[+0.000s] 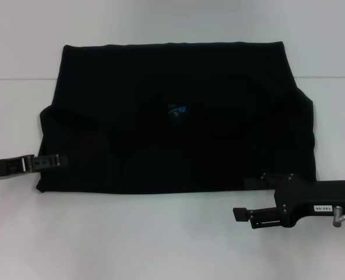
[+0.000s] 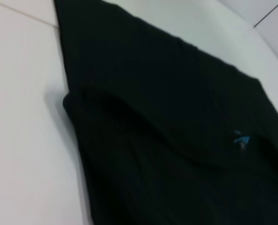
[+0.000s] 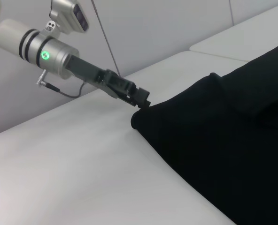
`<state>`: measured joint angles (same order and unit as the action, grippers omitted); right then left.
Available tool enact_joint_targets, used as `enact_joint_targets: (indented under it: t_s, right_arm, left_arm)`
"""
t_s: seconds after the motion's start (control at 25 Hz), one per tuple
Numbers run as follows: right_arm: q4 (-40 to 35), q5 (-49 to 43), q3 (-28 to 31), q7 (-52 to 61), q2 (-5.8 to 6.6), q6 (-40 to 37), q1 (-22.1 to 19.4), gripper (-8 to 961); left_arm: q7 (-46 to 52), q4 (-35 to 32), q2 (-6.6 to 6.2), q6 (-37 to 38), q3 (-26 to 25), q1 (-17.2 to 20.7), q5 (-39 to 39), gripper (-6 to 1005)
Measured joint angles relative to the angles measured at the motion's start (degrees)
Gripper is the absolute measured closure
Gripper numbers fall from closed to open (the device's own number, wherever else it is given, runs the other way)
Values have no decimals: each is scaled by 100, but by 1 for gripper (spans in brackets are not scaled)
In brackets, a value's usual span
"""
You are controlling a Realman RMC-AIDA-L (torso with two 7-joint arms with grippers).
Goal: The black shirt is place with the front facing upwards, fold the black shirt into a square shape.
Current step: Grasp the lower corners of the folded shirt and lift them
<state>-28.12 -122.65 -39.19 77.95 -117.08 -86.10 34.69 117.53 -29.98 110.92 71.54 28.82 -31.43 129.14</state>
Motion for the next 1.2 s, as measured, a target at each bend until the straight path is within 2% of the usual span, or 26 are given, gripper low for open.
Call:
enact_joint_targets:
  t_s: [0.2, 0.4, 0.64, 0.8, 1.2]
  right_arm:
    - [0, 0, 22, 4, -7, -33, 1, 33]
    - [0, 11, 39, 16, -8, -36, 3, 37]
    - [0, 32, 51, 42, -8, -36, 3, 43]
    - [0, 36, 56, 55, -8, -36, 3, 46]
    - [0, 40, 295, 102, 10, -47, -4, 55]
  left_arm:
    - [3, 22, 80, -182, 130, 0, 3, 77]
    - [7, 42, 86, -48, 177, 8, 6, 85]
    - [118, -46, 97, 73, 664, -11, 6, 95]
    - [118, -84, 113, 67, 734, -16, 6, 102]
    - [132, -130, 114, 104, 777, -6, 6, 499]
